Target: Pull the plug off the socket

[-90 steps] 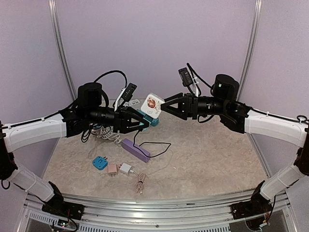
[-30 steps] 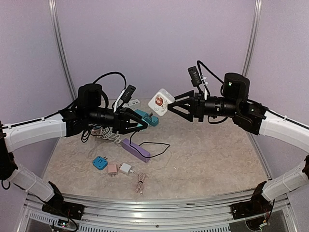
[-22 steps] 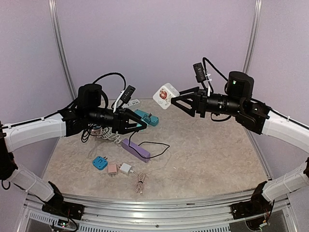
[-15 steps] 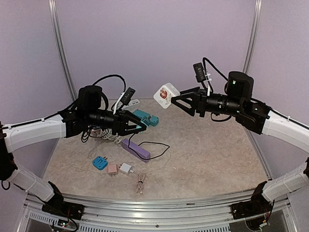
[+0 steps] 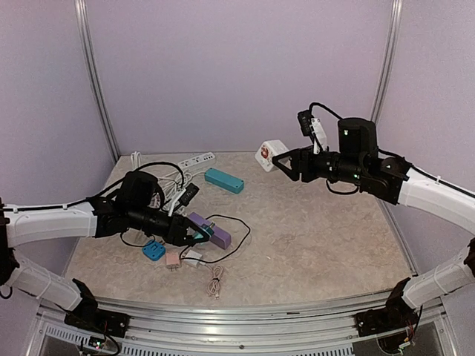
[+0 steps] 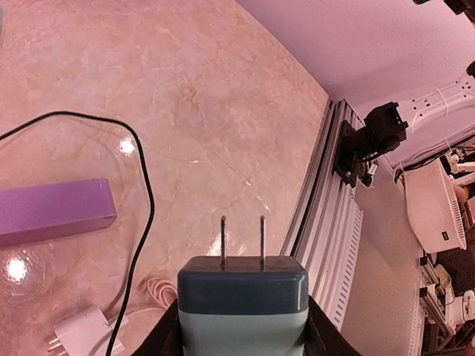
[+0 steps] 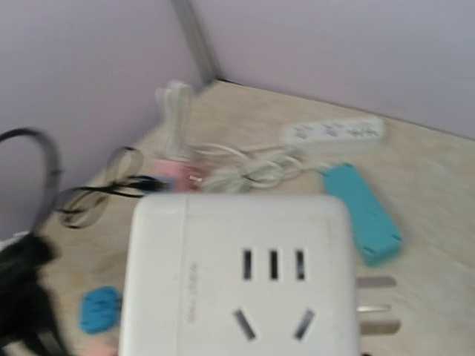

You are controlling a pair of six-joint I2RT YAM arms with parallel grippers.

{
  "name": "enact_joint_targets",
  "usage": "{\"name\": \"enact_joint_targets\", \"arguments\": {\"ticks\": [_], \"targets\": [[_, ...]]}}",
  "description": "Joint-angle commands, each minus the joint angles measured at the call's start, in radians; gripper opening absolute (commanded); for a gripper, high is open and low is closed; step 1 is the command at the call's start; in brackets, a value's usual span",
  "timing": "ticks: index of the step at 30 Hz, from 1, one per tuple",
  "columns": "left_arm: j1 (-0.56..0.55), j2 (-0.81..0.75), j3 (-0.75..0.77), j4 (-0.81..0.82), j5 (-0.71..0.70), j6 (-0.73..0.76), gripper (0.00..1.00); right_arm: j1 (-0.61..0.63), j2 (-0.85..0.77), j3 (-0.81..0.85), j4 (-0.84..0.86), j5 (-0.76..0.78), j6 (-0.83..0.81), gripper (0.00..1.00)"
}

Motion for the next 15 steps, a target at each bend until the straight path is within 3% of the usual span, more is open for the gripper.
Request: {"name": "enact_joint_targets", "arguments": {"ticks": [1, 6, 15], "targets": [[-0.001, -0.064, -0.073, -0.043, -0.064, -0.086, 0.04, -0.055, 0.043, -0.064, -0.003, 0.103, 0.016, 0.00], [0.027, -0.085, -0.118, -0.151, -0.146, -0.136, 0.04, -0.064, 0.095, -0.116, -0.030, 0.266, 0.008, 0.00], [0.053, -0.029, -0.181, -0.152, -0.181, -0.214, 0.07, -0.064, 0.168, -0.247, 0.041, 0.390, 0.036, 0.00]]}}
